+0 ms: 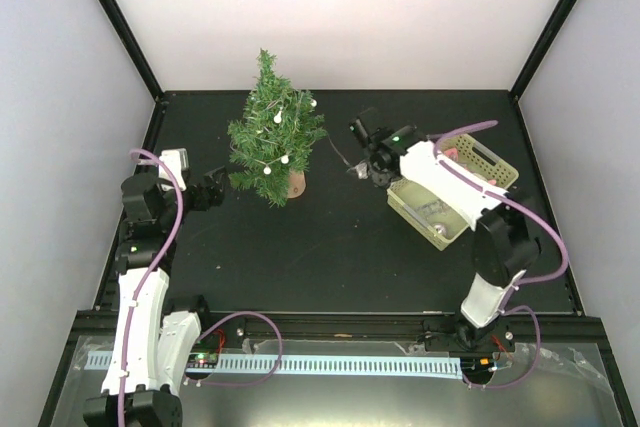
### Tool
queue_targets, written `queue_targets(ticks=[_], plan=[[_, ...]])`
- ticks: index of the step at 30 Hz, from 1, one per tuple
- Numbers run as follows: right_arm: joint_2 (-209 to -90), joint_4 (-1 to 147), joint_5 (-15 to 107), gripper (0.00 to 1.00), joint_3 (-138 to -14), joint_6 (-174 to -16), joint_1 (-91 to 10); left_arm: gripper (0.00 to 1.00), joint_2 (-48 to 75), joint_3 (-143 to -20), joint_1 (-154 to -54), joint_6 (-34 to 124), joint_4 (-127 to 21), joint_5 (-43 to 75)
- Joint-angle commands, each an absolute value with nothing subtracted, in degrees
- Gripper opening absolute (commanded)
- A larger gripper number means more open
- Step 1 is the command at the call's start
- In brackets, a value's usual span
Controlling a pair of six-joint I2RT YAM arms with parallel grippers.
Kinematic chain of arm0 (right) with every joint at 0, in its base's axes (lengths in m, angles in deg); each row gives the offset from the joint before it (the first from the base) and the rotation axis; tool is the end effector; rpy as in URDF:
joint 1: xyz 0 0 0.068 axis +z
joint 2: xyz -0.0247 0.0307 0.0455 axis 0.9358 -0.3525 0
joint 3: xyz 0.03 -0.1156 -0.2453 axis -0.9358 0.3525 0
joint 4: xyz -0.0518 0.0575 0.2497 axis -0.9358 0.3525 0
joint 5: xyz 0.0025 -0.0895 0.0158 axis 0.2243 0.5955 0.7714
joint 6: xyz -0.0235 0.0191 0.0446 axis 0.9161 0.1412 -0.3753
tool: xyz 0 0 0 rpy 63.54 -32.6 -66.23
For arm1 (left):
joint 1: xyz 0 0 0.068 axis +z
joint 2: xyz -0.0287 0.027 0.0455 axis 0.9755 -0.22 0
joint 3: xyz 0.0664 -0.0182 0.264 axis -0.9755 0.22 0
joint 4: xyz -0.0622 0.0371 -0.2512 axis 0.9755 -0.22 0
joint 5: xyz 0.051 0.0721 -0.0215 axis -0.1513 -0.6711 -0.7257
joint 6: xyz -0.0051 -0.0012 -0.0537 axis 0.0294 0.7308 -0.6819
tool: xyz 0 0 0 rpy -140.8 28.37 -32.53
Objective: Decorate the small christmas tree
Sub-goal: Wrap the decoration item around the Christmas tree.
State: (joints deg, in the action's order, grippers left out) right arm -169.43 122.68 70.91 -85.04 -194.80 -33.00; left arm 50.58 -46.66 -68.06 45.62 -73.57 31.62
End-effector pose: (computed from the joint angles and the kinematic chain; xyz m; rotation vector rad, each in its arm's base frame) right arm 0.3009 0.2085 0.2625 1.6262 2.1631 0.4031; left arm 0.1609 0.0116 0.2966 -0.0536 1.9066 -0.4220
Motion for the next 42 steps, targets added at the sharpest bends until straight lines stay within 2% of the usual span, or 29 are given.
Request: queue_targets(ticks=[1, 6, 13, 16, 20, 27, 31, 37, 42], plan=[[-165.0, 121.1, 84.8, 0.20, -87.6, -186.9, -35.8, 0.99, 50.2, -49.1, -68.7, 47.5, -75.3, 29.5], [-164.7, 113.5, 89.6, 0.20, -93.4, -172.7, -39.5, 0.99, 49.8, -49.9, -69.0, 47.9, -75.1, 28.8], [-169.4, 96.4, 86.5, 0.19, -102.7, -145.8, -41.1, 0.98, 43.3, -56.9, -69.0, 44.7, -76.9, 31.0], [-173.7, 98.0, 83.2, 0.18, -110.2, -139.1, -41.1, 0.97, 40.1, -61.3, -68.9, 43.3, -78.1, 30.5], [-178.4, 109.3, 81.5, 0.18, -119.1, -131.8, -41.0, 0.97, 40.5, -62.5, -68.8, 41.5, -73.4, 28.6], [-172.7, 112.0, 81.8, 0.19, -108.7, -115.2, -41.4, 0.98, 41.5, -62.4, -68.8, 42.3, -72.1, 28.3], [-170.7, 114.6, 85.9, 0.19, -109.5, -110.3, -41.7, 0.98, 41.3, -61.8, -68.8, 43.5, -72.2, 28.3], [-167.7, 99.9, 84.9, 0.21, -110.1, -102.1, -41.7, 0.97, 40.5, -62.5, -68.8, 41.7, -71.2, 32.1], [-167.8, 84.0, 72.8, 0.21, -109.0, -101.3, -41.7, 0.95, 36.6, -67.9, -68.7, 40.6, -72.3, 34.7]])
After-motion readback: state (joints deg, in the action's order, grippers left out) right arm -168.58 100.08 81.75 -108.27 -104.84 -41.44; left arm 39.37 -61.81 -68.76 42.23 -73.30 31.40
